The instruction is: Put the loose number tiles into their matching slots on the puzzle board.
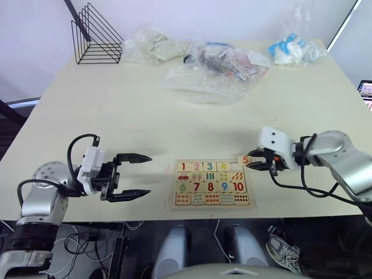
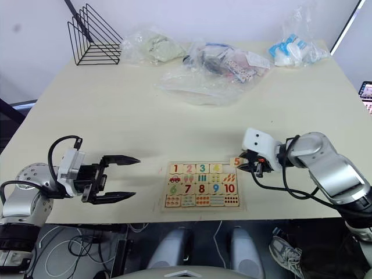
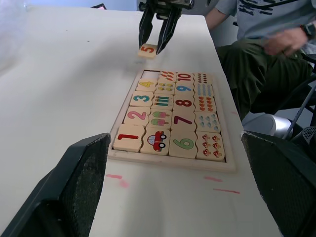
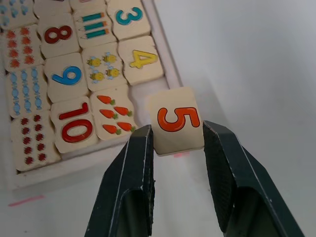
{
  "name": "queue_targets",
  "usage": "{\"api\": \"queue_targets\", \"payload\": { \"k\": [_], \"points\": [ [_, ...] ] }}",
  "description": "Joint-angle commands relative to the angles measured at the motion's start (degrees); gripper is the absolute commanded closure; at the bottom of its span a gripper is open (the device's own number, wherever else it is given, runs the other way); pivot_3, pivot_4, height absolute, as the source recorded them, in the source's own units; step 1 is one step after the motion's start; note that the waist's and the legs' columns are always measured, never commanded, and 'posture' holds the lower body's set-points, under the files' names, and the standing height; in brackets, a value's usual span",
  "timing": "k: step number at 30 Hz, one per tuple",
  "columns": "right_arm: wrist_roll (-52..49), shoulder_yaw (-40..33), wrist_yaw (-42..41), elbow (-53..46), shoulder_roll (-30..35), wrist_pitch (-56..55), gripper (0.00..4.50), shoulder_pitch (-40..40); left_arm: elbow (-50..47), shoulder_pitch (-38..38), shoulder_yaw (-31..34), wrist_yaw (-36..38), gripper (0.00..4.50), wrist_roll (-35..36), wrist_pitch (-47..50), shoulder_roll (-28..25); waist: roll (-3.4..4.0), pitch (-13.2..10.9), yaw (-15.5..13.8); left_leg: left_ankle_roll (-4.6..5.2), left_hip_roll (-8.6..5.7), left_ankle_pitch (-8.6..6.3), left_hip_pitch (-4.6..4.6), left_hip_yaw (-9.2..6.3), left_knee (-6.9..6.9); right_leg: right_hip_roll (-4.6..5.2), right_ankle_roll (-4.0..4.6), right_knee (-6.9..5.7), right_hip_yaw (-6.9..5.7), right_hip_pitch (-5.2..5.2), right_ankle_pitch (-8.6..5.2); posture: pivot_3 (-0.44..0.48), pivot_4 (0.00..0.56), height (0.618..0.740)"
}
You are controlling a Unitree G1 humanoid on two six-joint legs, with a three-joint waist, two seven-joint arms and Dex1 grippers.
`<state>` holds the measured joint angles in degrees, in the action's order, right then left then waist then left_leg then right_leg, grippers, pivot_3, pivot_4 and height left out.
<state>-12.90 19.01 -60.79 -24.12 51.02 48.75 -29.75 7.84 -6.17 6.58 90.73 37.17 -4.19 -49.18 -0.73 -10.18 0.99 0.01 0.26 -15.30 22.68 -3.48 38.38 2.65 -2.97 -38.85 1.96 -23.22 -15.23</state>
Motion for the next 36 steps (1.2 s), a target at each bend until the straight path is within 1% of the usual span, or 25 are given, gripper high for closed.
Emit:
{"api": "queue_targets", "payload": {
  "k": [1,4,10,17,29,36],
  "points": [
    [1.7,3.4,0.1,-2.8,0.6,3.8,3.61,-3.9,-1.6,0.1,1.9,1.1,0.00,-0.1,0.1,-0.1,0.00,0.0,0.0,0.00,-0.01,0.00,0.01,0.00,0.00,0.00,0.00,0.00,0.00,-0.01,0.00,0.000,0.150,0.740],
    [3.6,7.0,0.3,-2.4,0.8,6.0,3.61,-7.1,-1.8,0.2,2.0,1.1,0.00,-0.2,0.1,0.0,0.00,0.0,0.1,0.00,-0.01,0.00,0.04,-0.01,0.00,0.00,0.00,0.00,-0.01,-0.04,0.00,0.000,0.150,0.740],
    [5.0,11.8,-0.5,-2.7,0.4,9.0,3.61,-11.4,-2.0,0.7,2.2,1.1,0.00,-0.4,-0.1,0.2,0.00,0.0,0.1,0.00,-0.01,0.00,0.13,-0.02,0.00,0.01,0.00,-0.01,0.01,-0.15,0.00,0.000,0.150,0.740],
    [6.6,15.7,-0.4,-2.1,-0.6,10.3,3.61,-14.7,-1.9,0.8,2.3,1.2,0.00,-0.7,-0.2,0.5,0.00,0.0,0.2,0.00,-0.02,0.00,0.14,-0.03,-0.01,0.01,0.01,-0.02,0.01,-0.17,0.00,0.000,0.150,0.740],
    [7.6,18.9,0.1,-2.6,-1.6,11.4,3.61,-15.8,-1.6,1.1,2.5,1.5,0.00,-0.8,-0.6,0.6,0.00,0.0,0.2,0.00,-0.02,0.00,0.15,-0.06,-0.01,0.01,0.01,-0.02,0.01,-0.18,0.01,0.000,0.150,0.740],
    [7.9,19.2,0.0,-2.3,-2.6,11.0,3.61,-16.1,-1.0,0.8,2.4,1.7,0.00,-1.0,-0.8,0.6,0.00,0.0,0.2,0.00,-0.02,0.00,0.15,-0.07,-0.01,0.01,0.01,-0.02,0.01,-0.18,0.01,0.000,0.150,0.740]
  ]
}}
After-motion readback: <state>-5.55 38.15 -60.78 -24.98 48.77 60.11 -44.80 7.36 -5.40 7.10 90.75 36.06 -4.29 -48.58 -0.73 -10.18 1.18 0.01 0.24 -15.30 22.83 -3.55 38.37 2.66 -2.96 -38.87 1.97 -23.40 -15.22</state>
